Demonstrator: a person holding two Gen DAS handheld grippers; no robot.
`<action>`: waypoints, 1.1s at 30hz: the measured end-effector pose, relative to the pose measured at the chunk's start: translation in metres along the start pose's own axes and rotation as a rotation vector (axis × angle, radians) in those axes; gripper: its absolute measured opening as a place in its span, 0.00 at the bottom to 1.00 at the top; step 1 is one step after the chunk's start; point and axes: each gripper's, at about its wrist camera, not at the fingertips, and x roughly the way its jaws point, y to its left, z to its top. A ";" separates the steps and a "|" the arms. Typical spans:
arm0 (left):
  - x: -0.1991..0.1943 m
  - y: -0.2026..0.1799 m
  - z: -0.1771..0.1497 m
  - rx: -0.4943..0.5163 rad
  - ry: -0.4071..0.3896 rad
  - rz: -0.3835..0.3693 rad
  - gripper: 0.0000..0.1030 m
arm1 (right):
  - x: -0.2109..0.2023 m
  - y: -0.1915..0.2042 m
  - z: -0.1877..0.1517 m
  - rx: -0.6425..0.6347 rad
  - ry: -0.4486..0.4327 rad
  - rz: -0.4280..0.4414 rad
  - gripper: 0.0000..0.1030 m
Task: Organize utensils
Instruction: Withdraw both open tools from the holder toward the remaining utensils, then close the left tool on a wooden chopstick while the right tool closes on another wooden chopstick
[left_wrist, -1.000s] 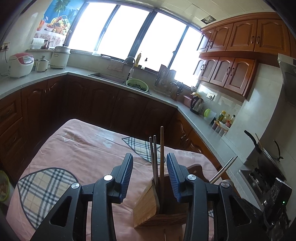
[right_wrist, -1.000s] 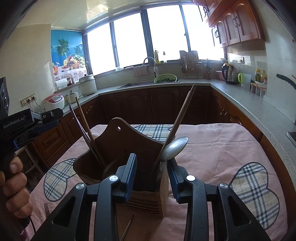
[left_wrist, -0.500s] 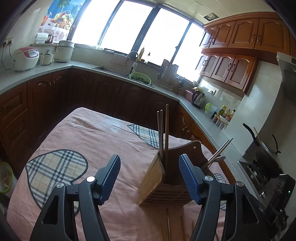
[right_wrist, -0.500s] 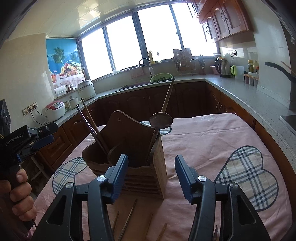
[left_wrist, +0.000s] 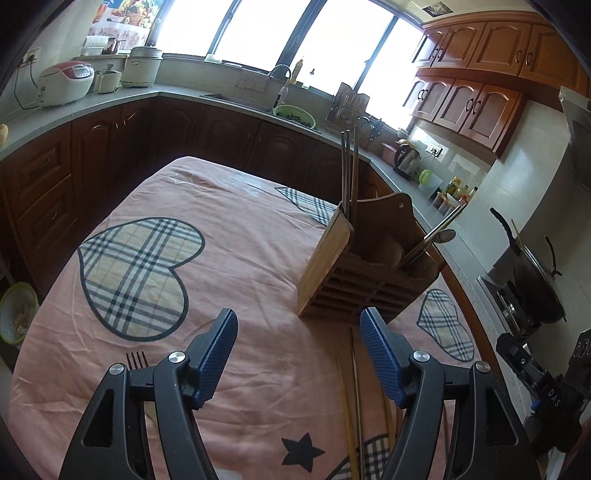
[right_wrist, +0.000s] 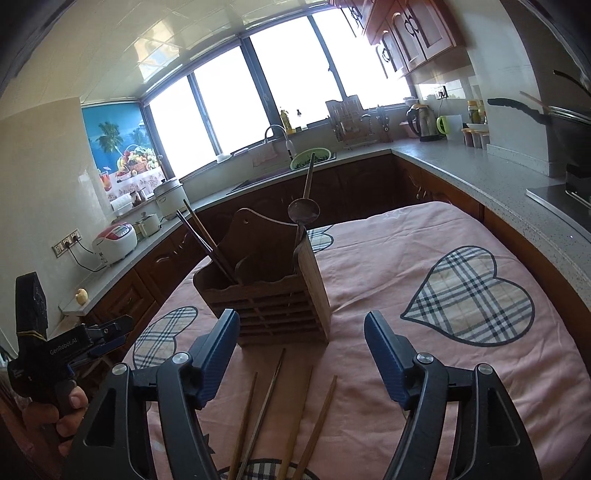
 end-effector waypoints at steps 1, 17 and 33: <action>-0.003 0.000 -0.003 0.000 0.006 0.001 0.67 | -0.003 -0.001 -0.003 0.005 0.004 -0.001 0.70; -0.023 0.000 -0.036 0.007 0.055 0.026 0.67 | -0.037 -0.006 -0.047 0.027 0.044 -0.027 0.70; 0.005 -0.017 -0.038 0.046 0.128 0.059 0.67 | -0.026 -0.008 -0.057 0.031 0.085 -0.031 0.70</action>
